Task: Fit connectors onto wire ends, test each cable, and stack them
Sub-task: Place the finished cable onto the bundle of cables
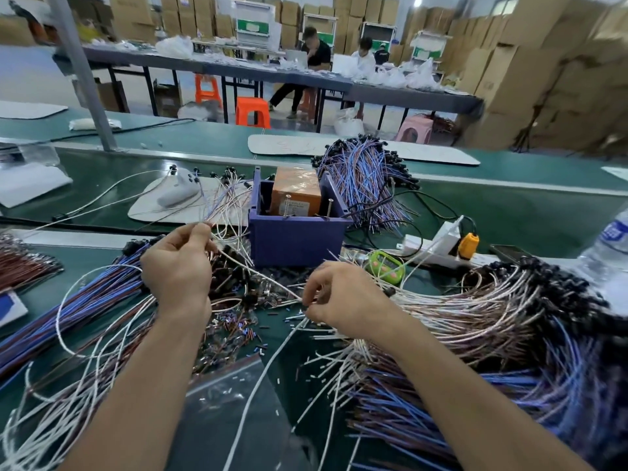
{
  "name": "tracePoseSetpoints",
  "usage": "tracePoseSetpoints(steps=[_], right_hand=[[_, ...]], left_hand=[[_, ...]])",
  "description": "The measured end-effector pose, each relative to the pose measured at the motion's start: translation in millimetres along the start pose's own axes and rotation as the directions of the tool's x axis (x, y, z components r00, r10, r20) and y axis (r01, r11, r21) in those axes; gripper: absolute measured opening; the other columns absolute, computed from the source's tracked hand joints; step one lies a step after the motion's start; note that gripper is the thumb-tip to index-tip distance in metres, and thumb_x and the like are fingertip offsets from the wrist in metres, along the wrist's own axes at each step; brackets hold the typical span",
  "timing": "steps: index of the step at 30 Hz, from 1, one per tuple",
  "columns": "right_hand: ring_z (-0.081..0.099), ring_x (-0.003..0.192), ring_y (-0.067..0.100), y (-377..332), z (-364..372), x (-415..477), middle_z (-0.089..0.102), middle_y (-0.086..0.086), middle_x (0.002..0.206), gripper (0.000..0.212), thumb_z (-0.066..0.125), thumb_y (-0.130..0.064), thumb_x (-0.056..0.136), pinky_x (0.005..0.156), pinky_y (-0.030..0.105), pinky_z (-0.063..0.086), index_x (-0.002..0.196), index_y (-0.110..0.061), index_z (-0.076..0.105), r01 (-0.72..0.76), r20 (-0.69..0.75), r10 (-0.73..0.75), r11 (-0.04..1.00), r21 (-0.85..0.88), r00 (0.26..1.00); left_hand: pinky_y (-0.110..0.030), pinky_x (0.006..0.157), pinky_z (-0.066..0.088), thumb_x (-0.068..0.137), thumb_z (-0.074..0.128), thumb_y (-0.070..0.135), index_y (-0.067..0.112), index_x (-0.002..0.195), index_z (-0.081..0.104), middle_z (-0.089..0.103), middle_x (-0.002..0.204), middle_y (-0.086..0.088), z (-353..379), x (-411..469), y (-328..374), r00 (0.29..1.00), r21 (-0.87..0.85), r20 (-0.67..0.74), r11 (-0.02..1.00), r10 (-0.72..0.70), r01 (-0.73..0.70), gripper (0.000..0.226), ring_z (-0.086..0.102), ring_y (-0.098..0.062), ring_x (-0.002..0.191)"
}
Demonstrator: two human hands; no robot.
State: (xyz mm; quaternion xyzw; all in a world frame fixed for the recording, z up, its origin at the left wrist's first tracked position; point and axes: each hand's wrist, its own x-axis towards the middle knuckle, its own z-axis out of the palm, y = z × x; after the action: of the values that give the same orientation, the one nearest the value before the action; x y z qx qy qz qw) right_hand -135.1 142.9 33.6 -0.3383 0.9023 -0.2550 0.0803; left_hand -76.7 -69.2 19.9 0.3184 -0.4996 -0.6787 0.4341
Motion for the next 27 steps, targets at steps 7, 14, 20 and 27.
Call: tracePoseSetpoints(steps=[7,14,20,27], right_hand=[[0.067,0.084,0.014,0,6,2,0.075,-0.004,0.093,0.013,0.070,-0.015,0.091,0.081,0.028,0.055,0.099,-0.024,0.076,-0.019,-0.033,0.018,1.000,-0.004,0.999],[0.063,0.069,0.015,-16,-18,-4,0.072,-0.004,0.074,0.020,0.069,-0.010,0.085,0.067,0.028,0.048,0.094,-0.023,0.081,0.173,-0.287,-0.174,0.985,-0.030,0.942],[0.070,0.073,0.001,-4,-70,-33,0.075,-0.014,0.077,0.018,0.078,-0.008,0.081,0.069,0.012,0.051,0.086,-0.025,0.082,0.250,-0.350,-0.217,0.967,0.054,0.911],[0.067,0.072,0.000,48,-155,-77,0.073,-0.024,0.083,0.023,0.076,-0.015,0.089,0.068,0.014,0.052,0.096,-0.037,0.082,0.110,-0.186,-0.158,0.964,-0.243,0.970]], left_hand=[[-0.020,0.068,0.055,0.093,0.076,0.022,0.014,0.131,0.065,0.075,0.085,0.006,-6,3,-10,0.985,0.209,-0.166,0.978,0.055,-0.019,0.040,0.066,-0.002,0.065],[-0.013,0.089,0.042,0.095,0.065,0.029,0.031,0.129,0.063,0.071,0.108,0.014,16,-78,3,0.573,0.298,0.663,0.532,0.482,-0.792,0.034,0.062,0.000,0.095],[-0.025,0.068,0.048,0.104,0.055,0.034,0.039,0.123,0.069,0.067,0.073,0.017,21,-92,-7,0.618,0.321,0.752,0.694,0.227,-0.645,0.024,0.059,0.002,0.069],[-0.011,0.070,0.056,0.084,0.081,0.024,0.040,0.090,0.081,0.077,0.080,0.021,41,-97,9,0.577,0.170,0.801,0.865,0.157,-0.472,0.017,0.072,0.003,0.075]])
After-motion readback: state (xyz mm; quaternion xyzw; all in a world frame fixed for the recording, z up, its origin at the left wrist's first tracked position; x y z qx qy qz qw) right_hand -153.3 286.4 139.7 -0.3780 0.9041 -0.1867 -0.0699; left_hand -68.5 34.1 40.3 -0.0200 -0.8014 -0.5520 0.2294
